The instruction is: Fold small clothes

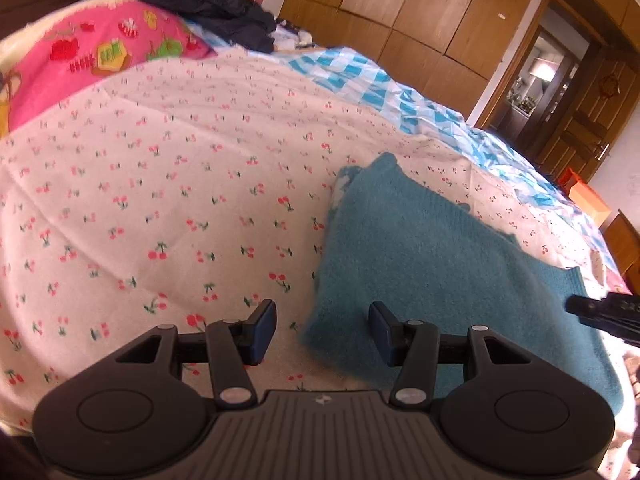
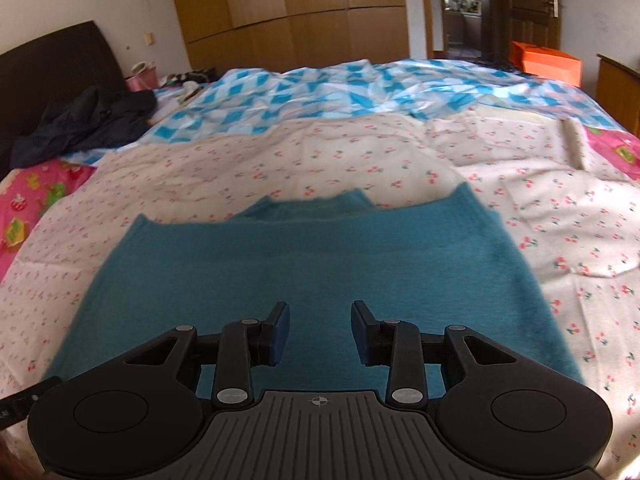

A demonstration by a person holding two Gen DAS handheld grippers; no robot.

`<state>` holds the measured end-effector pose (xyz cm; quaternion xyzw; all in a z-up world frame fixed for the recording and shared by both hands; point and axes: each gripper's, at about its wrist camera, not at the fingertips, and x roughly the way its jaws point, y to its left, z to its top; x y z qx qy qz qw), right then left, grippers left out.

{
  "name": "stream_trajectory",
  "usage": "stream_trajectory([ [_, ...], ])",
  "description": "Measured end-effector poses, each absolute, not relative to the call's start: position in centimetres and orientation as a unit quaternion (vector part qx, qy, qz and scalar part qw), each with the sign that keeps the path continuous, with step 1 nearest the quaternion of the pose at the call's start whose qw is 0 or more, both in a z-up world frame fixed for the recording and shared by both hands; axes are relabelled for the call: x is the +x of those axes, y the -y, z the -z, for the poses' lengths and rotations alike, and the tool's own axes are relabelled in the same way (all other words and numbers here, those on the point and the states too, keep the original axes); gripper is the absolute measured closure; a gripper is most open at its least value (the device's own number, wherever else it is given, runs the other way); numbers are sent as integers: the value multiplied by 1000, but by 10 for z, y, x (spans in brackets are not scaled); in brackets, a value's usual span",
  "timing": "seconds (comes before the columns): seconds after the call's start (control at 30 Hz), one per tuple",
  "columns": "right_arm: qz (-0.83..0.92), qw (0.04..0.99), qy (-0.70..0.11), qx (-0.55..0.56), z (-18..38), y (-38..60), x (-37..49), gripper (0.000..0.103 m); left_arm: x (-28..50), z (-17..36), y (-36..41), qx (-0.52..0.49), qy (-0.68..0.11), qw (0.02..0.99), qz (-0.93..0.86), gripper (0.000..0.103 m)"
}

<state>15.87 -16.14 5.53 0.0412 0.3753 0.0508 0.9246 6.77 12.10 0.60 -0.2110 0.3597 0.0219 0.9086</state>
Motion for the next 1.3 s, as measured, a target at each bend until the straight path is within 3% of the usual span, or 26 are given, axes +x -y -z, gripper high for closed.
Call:
stream_trajectory([
  [0.53,-170,862,-472,-73,-35,-33,257,55,76,15,-133,-286,-396,872,20,48],
  [0.77,-153,843,-493,-151,-20,-76,272,36,79,15,-134,-285,-397,872,25,48],
  [1.0,-131,812,-489,-291,19,-110,269,29,81,14,-132,-276,-399,874,22,48],
  [1.07,-133,806,-484,-313,20,-113,268,34,81,14,-129,-267,-399,877,20,47],
  [1.13,-139,802,-484,-320,15,-107,267,47,81,14,-129,-263,-399,878,19,47],
  [1.23,-150,810,-484,-295,-1,-92,266,65,80,12,-129,-270,-393,879,19,43],
  [1.3,-157,821,-481,-265,-13,-81,265,71,77,9,-129,-271,-383,883,19,39],
])
